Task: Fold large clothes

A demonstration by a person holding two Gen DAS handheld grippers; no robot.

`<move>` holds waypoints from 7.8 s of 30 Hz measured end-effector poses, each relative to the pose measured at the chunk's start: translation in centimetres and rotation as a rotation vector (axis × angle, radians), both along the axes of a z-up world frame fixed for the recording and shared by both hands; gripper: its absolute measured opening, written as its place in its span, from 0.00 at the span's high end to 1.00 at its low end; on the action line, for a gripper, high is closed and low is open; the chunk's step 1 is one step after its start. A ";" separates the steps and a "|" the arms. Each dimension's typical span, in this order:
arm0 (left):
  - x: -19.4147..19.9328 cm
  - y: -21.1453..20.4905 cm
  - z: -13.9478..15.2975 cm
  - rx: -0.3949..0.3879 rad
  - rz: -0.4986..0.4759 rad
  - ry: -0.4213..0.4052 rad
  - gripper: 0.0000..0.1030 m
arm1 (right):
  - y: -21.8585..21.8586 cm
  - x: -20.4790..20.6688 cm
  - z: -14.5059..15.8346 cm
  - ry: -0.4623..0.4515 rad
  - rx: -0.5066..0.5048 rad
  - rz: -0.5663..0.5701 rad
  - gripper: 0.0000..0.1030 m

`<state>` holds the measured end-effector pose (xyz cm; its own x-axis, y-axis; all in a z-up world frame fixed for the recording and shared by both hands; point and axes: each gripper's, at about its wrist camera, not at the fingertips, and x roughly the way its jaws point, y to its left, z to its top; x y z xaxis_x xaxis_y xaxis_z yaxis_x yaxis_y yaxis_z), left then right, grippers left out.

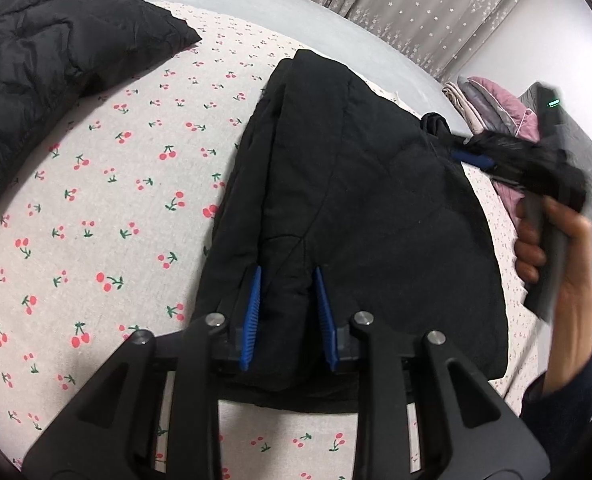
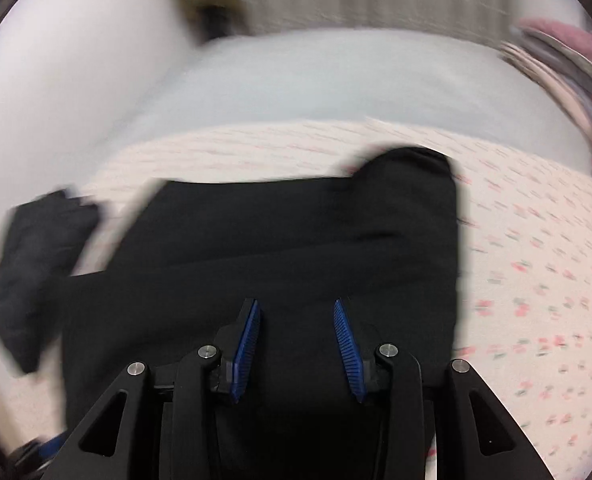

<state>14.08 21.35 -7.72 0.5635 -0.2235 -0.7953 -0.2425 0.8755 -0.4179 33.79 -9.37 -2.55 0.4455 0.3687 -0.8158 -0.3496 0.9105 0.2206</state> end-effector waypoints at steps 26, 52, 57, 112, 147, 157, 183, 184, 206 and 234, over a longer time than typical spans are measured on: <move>-0.8 2.3 -0.7 -0.144 -0.013 -0.011 0.67 | 4.2 -14.2 0.2 0.033 -0.100 0.237 0.60; -2.7 3.9 -0.8 -0.152 0.016 -0.002 0.24 | 2.2 -19.8 -5.0 -0.085 -0.124 0.157 0.61; -2.4 4.9 -2.7 -0.270 0.018 0.039 0.20 | 1.8 -19.5 -4.7 -0.071 -0.103 0.181 0.61; -0.4 1.1 0.4 -0.196 0.055 -0.042 0.68 | -7.6 -5.1 -3.5 0.022 0.212 -0.132 0.61; 9.4 -57.0 -2.6 -0.420 -0.677 -0.056 0.69 | -68.0 -10.4 3.1 -0.028 -0.200 -0.583 0.63; 8.0 -53.8 -3.8 -0.531 -0.692 0.020 0.59 | -70.0 -13.0 2.2 -0.042 -0.213 -0.756 0.40; -9.6 -39.9 11.3 0.146 -0.680 -0.259 0.19 | -41.9 -46.5 11.6 -0.321 0.048 -0.966 0.19; -9.9 -40.0 11.4 0.158 -0.690 -0.279 0.19 | -41.4 -47.1 12.0 -0.331 0.034 -0.979 0.19; -13.0 -39.4 13.6 0.184 -0.707 -0.375 0.12 | -35.9 -51.7 13.6 -0.369 -0.138 -1.021 0.17; -12.5 -40.4 12.1 0.192 -0.727 -0.370 0.12 | -35.5 -50.6 11.0 -0.400 -0.241 -1.105 0.12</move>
